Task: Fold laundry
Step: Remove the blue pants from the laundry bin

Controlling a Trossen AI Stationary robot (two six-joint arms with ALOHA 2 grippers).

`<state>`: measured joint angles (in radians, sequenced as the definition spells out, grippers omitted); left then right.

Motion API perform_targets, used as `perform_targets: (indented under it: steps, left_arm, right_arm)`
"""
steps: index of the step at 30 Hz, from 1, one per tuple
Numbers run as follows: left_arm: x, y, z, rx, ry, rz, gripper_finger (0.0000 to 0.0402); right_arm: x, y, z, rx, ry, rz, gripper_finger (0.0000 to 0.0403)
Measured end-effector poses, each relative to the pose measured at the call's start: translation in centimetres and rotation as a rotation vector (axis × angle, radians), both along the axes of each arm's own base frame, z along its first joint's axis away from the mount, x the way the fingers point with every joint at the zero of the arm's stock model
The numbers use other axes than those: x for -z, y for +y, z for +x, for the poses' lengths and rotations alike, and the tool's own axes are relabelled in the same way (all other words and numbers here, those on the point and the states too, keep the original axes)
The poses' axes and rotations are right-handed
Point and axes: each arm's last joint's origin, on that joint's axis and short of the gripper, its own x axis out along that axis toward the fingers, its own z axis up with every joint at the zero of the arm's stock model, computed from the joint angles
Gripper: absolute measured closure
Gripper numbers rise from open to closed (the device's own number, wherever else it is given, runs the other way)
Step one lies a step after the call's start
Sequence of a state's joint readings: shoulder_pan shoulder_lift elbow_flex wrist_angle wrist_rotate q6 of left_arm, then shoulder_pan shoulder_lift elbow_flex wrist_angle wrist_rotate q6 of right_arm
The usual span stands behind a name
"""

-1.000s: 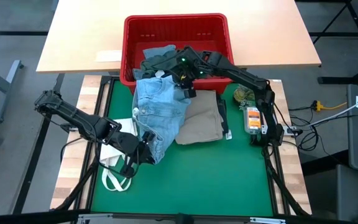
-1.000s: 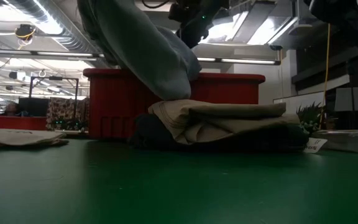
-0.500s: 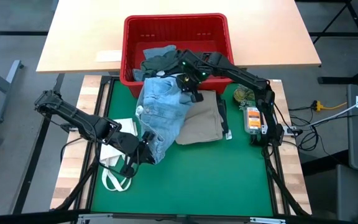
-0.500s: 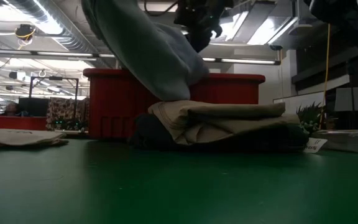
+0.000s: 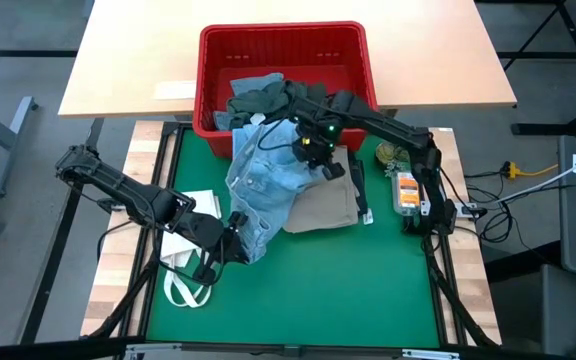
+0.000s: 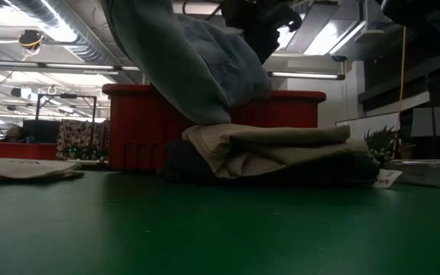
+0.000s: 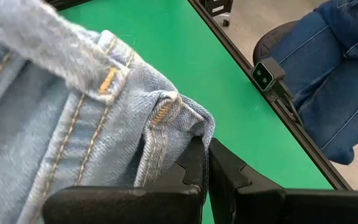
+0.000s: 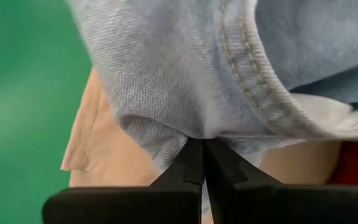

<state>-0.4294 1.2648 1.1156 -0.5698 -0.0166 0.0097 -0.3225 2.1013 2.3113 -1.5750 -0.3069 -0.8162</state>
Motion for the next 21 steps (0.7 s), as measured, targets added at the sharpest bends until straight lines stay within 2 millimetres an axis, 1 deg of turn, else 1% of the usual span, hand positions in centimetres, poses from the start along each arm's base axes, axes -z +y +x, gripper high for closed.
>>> perform_targets:
  steps: [8,13,21]
  left_arm:
    - [0.0,0.0,0.0,0.000,0.001,0.000,0.0401]
    - [0.0,0.0,0.0,0.000,0.001,0.001,0.0401]
    - [0.1,0.0,-0.1,-0.001,0.008,0.004,0.0401]
  right_arm:
    - [-0.9,3.2,0.3,-0.080,-0.023,-0.007,0.0401]
    - [-1.6,5.1,0.1,-0.074,-0.029,0.004,0.0401]
    - [-1.7,9.4,0.6,-0.097,-0.010,0.031,0.0401]
